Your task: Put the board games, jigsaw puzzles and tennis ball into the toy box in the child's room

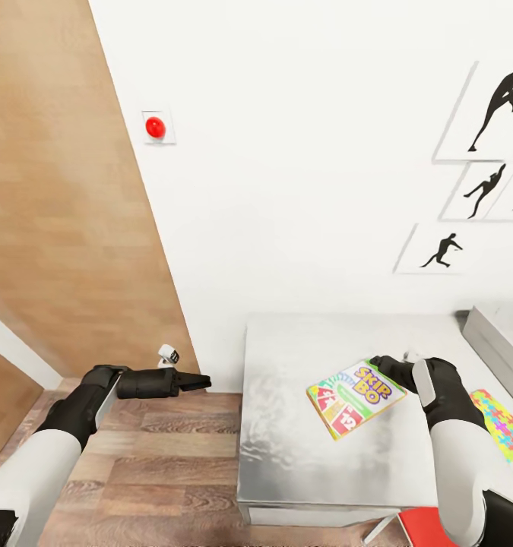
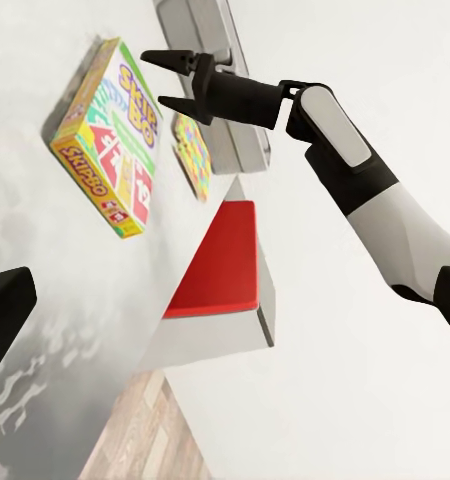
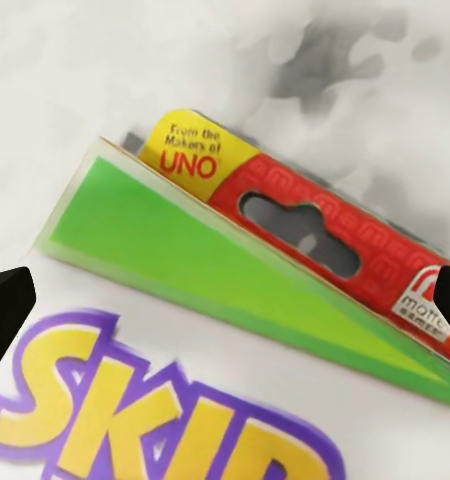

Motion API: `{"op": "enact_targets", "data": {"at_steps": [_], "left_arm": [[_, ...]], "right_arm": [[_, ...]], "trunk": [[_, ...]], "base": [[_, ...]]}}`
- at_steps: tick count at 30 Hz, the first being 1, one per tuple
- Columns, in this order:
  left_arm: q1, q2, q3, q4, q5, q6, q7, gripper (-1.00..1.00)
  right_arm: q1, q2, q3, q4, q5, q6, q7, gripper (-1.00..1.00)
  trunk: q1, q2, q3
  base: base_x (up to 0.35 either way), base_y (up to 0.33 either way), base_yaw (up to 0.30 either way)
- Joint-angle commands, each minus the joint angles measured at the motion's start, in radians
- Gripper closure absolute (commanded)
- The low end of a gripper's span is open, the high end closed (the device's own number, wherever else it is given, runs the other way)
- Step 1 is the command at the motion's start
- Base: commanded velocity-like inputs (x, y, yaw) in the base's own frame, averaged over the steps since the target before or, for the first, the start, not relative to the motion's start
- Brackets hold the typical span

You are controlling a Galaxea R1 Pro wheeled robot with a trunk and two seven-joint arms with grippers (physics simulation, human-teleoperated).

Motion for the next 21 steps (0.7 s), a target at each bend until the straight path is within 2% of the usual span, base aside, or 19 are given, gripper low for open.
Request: {"op": "enact_targets", "data": {"at_steps": [1,21], "left_arm": [[-0.001,0.001,-0.005,0.000,0.007,0.010,-0.001,-1.00],[-0.001,0.001,-0.005,0.000,0.007,0.010,-0.001,-1.00]], "right_arm": [[-0.001,0.000,-0.002,-0.001,-0.008,0.004,-0.003,-1.00],[0.005,0.000,-0.002,-0.002,-0.005,0.004,-0.003,-1.00]], "trunk": [[0.001,-0.002,-0.003],[0.001,-0.002,-0.029]], "base": [[0.000,0.000,0.000],[0.000,0.000,0.000]]}}
